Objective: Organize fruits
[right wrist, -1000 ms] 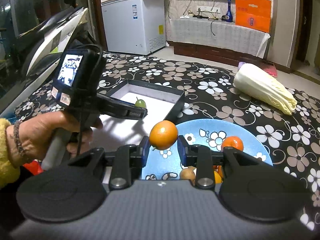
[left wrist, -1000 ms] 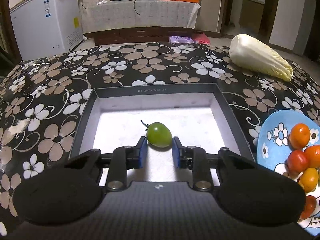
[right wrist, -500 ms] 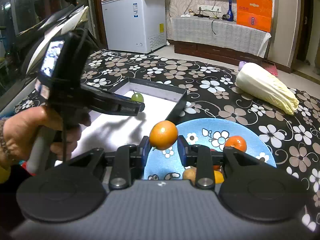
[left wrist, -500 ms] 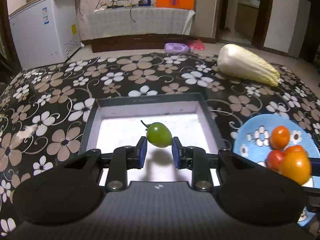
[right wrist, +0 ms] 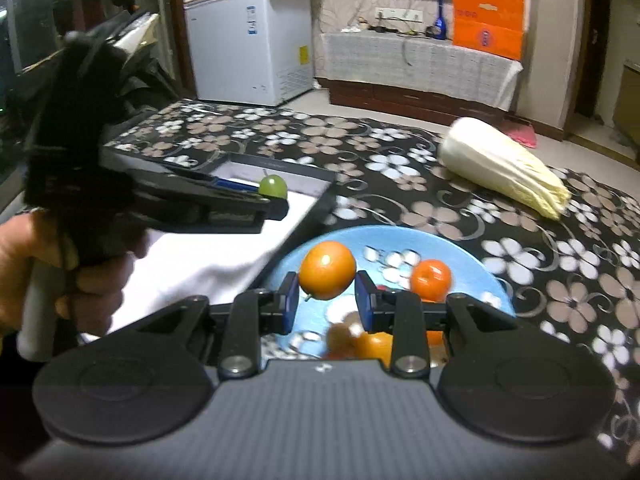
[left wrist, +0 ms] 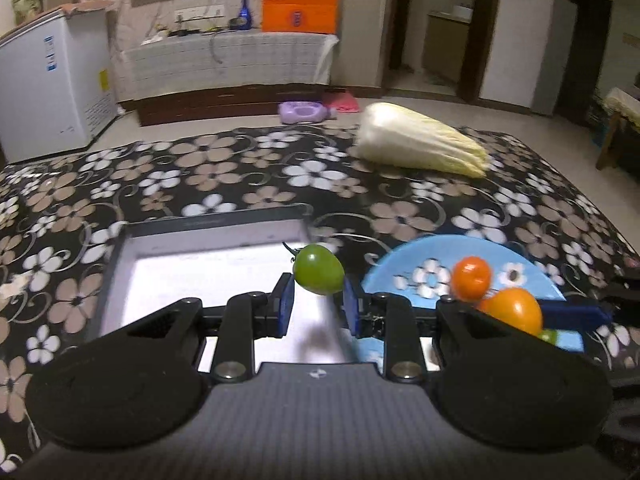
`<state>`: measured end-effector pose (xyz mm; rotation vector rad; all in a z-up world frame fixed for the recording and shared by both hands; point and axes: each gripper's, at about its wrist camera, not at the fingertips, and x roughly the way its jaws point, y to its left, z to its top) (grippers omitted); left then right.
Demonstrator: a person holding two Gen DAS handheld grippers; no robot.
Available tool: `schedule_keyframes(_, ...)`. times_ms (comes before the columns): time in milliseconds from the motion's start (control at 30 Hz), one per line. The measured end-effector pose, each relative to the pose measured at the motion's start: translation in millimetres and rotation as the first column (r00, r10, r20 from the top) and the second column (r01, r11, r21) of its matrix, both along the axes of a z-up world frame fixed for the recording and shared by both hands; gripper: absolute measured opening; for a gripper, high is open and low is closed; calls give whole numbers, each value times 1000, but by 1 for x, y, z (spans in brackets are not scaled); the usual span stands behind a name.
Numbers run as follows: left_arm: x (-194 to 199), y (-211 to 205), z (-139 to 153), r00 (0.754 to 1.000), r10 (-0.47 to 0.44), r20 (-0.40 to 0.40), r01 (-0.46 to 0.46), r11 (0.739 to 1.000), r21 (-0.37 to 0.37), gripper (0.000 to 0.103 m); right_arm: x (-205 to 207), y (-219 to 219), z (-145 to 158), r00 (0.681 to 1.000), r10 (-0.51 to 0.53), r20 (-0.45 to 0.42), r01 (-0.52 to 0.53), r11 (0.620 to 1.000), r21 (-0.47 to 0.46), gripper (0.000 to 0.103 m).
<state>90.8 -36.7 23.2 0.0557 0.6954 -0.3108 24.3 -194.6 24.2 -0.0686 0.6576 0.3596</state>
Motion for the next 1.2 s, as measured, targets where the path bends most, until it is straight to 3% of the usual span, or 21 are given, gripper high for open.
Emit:
schedule_keyframes(367, -17, -61, -16, 988, -147, -36, 148, 989, 12, 31, 6, -40, -17, 990, -135, -51, 133, 990, -46, 33)
schedule_keyframes(767, -20, -64, -25, 986, -154, -58, 156, 987, 33, 32, 12, -45, -25, 985, -159, -69, 155, 986, -67, 35)
schedule_keyframes(900, -28, -63, -23, 987, -150, -52, 152, 988, 36, 33, 8, -47, -21, 986, -158, -55, 155, 987, -52, 39)
schedule_keyframes(1000, -34, -60, -20, 989, -138, -47, 139, 990, 37, 48, 2, -51, -17, 986, -165, -38, 164, 986, -19, 45)
schedule_keyframes(1200, -54, -59, -15, 990, -140, -22, 141, 989, 42, 49, -9, -62, -7, 984, -177, -5, 176, 982, 68, 49)
